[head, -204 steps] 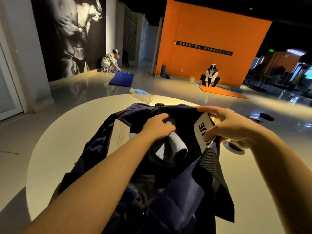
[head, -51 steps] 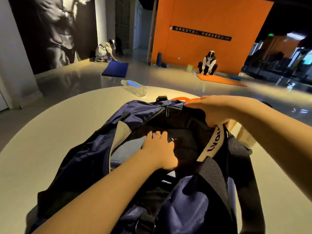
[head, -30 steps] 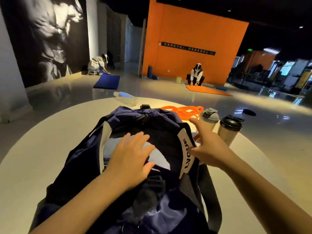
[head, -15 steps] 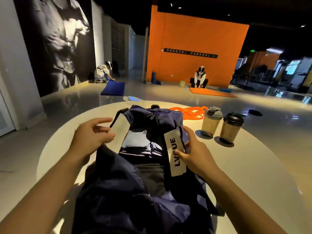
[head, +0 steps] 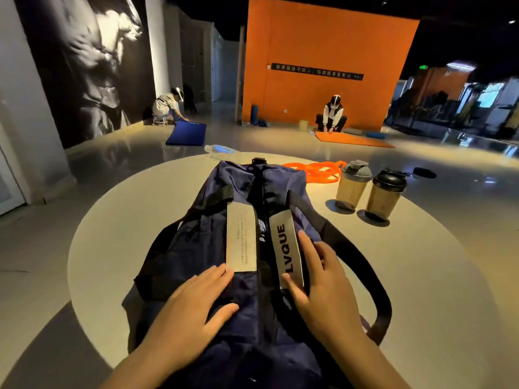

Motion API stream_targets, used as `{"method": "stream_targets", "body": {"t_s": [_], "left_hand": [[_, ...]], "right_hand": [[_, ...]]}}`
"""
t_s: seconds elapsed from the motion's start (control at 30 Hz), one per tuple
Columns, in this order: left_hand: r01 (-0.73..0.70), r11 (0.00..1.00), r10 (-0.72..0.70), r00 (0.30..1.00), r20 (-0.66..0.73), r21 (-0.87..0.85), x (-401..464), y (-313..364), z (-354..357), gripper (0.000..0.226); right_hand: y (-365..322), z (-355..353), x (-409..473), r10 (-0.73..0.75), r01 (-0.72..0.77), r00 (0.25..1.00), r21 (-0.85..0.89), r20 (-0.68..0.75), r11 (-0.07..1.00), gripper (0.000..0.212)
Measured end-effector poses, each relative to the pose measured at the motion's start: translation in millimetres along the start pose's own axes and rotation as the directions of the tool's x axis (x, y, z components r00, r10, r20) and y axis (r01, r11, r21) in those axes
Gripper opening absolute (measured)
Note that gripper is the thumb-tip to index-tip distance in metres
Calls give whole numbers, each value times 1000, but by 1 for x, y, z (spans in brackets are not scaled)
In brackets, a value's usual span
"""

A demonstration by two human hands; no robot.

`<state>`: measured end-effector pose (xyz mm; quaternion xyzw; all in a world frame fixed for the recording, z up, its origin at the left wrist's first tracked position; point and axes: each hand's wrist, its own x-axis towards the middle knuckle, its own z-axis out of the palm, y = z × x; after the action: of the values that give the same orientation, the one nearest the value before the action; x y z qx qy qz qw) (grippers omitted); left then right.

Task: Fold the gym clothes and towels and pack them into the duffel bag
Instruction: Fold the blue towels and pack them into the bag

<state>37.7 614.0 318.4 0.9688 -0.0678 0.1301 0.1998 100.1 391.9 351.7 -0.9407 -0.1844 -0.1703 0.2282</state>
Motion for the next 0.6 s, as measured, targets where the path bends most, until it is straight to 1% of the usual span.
{"method": "stream_targets", "body": {"t_s": [0.07,0.1,0.13,0.17,0.23,0.3,0.37,0.47,0.6], "left_hand": [[-14,999,14,1000,-9,41,-17,9,1,78],[-18,998,17,1000,17,55,-26,12,2,68],[-28,997,24,998,51,76,-34,14,4,62],[-41,993,35,998,58,110,-40,14,6,59],[-58,988,49,997,66,147,-50,12,11,61],[-61,980,54,998,42,187,-54,10,15,63],[-63,974,56,998,37,217,-53,8,18,66],[-46,973,29,997,76,227,-48,4,18,69],[-20,969,11,999,38,247,-30,-12,20,69]], "right_hand": [[2,7,-25,-81,75,992,-67,-98,995,73],[2,11,-39,-102,93,990,-91,-99,992,68],[3,14,-51,-87,81,994,-100,-62,992,66],[4,16,-61,-66,65,998,-101,-15,993,67],[10,19,-71,5,0,994,-45,109,999,78],[17,19,-71,83,-86,975,4,206,996,88],[19,19,-66,104,-107,956,-4,274,994,92],[18,27,-53,82,-89,952,8,294,996,95],[21,42,-29,23,-41,963,62,268,997,95]]}}
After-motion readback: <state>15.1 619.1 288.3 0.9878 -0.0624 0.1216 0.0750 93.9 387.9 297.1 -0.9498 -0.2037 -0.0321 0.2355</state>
